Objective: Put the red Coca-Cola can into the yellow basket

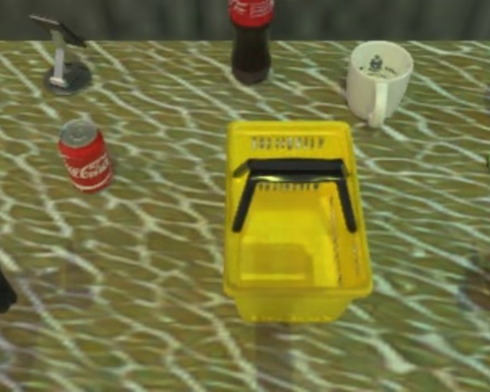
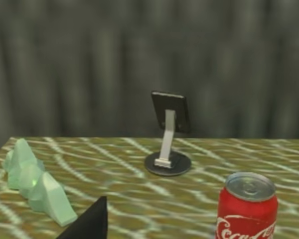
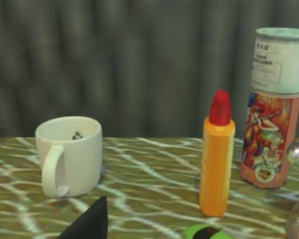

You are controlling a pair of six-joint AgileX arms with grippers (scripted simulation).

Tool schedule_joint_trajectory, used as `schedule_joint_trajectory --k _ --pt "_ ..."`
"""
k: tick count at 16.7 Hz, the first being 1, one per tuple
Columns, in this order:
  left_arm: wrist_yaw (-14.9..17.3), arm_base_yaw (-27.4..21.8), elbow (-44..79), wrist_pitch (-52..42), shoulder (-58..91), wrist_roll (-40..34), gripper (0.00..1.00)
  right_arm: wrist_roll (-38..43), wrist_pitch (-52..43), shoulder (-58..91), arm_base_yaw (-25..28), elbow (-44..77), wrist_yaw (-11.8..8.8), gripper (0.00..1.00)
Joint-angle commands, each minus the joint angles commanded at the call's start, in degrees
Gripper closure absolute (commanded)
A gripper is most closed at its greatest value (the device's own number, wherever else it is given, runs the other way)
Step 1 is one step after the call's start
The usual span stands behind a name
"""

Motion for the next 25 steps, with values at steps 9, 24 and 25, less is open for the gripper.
schedule_joint_trajectory --k 9,24,25 --pt "2.2 -3.5 15.0 -12.1 15.5 5.6 0.0 0.0 0.0 0.0 0.0 0.0 0.0 0.0" --pt "2.4 -8.4 91.7 -61.6 100.1 29.7 0.0 0.0 0.0 0.0 0.0 0.0 0.0 0.0" --pt "2.1 -8.4 96.5 -64.1 105.8 31.1 0.0 0.0 0.0 0.0 0.0 0.0 0.0 0.0"
